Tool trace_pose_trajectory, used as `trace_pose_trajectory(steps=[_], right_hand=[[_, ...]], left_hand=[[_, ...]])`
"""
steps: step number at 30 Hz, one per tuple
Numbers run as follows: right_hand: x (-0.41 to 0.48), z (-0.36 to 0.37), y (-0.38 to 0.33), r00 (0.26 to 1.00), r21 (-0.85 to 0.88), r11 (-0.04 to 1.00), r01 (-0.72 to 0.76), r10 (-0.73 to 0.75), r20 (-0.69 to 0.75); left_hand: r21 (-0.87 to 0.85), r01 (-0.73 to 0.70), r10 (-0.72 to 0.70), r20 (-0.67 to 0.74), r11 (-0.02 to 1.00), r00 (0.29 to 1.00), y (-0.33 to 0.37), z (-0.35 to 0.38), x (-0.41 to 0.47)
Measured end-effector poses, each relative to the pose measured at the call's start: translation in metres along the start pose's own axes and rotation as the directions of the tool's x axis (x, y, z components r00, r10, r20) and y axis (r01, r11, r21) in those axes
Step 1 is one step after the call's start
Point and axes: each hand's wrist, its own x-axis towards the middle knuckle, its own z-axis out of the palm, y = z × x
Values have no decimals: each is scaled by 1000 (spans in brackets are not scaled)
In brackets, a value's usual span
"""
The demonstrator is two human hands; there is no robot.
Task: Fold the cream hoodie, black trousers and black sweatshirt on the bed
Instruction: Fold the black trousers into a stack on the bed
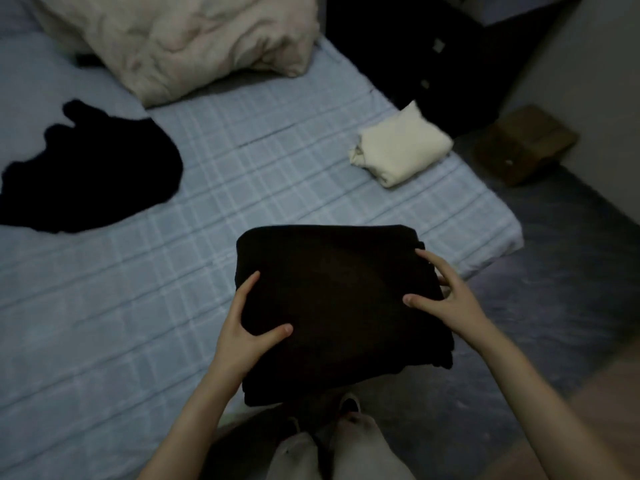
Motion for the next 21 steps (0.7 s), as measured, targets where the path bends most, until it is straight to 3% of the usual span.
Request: trace_pose_trajectory(steps=[6, 10, 15, 21], right_hand=[[-37, -30, -38, 996, 48, 999, -10, 14, -87], [-26, -73, -32, 989, 68, 998, -16, 26, -145], [50, -156, -1, 990, 29, 999, -21, 25, -139], [207, -280, 49, 1000, -54, 998, -23, 22, -18]], left_hand=[[32, -74, 71, 87, 997, 994, 49, 2, -2], [20, -88, 84, 147, 996, 985, 67, 42, 28], [-13, -73, 74, 142, 997, 987, 75, 135, 89], [-75, 59, -58, 11, 995, 998, 74, 289, 180]])
